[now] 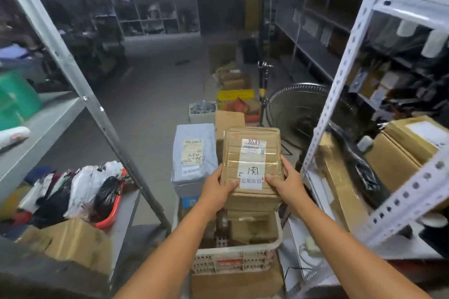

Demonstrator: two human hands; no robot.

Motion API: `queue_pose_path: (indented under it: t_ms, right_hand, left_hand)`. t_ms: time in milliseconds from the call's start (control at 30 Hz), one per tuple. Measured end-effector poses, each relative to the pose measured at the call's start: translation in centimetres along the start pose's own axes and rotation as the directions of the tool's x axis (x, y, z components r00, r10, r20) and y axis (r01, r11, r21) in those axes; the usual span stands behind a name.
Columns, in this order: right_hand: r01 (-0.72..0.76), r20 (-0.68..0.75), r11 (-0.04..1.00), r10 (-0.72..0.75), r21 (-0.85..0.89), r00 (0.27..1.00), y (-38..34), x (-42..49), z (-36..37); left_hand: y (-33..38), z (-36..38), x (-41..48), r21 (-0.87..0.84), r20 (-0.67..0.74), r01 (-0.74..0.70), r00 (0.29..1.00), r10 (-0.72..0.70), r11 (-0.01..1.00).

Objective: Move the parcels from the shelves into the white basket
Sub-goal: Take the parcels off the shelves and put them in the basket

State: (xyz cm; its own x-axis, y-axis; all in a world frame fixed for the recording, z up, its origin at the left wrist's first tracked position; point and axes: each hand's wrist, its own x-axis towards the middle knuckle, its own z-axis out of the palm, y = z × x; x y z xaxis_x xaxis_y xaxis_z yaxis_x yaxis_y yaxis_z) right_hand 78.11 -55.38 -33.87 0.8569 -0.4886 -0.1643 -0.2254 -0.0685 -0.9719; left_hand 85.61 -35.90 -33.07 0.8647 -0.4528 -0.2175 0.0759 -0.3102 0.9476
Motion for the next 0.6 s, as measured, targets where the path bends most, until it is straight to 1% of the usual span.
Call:
queue_pose_path:
  t_ms: [100,233,367,500,600]
  right_hand:
    - [-0.004,0.051,1.0,0.005,-0.011,0.999,-0.1,2.9,-0.2]
    - [-0.02,0.1,1.0,0.022,-0.018,0.995,0.2,5.5,0.3]
    - [-0.033,0.106,0.999,0.037,-0.035,0.994,0.6,6.7,1.0]
    - [-0.058,0.117,0.997,0.063,-0.05,0.991,1.3,7.4,1.4]
    - [-0.05,0.114,0.998,0.055,-0.045,0.992,1.5,7.8,1.6]
  left_hand:
    - [0.2,0.7,1.7,-0.026,-0.055,0.018,0.998,-0.019,1.0]
    - [0.1,0.7,3.4,-0.038,-0.09,0.033,0.995,-0.036,0.999]
    - [-0.1,0.3,4.5,-0.005,-0.126,0.067,0.99,-0.068,0.998]
    - [-0.7,0.4,4.8,-0.009,-0.131,0.094,0.987,-0.094,0.996]
    - [-1.0,0.5,5.3,-0.001,-0.141,0.095,0.986,-0.094,0.996]
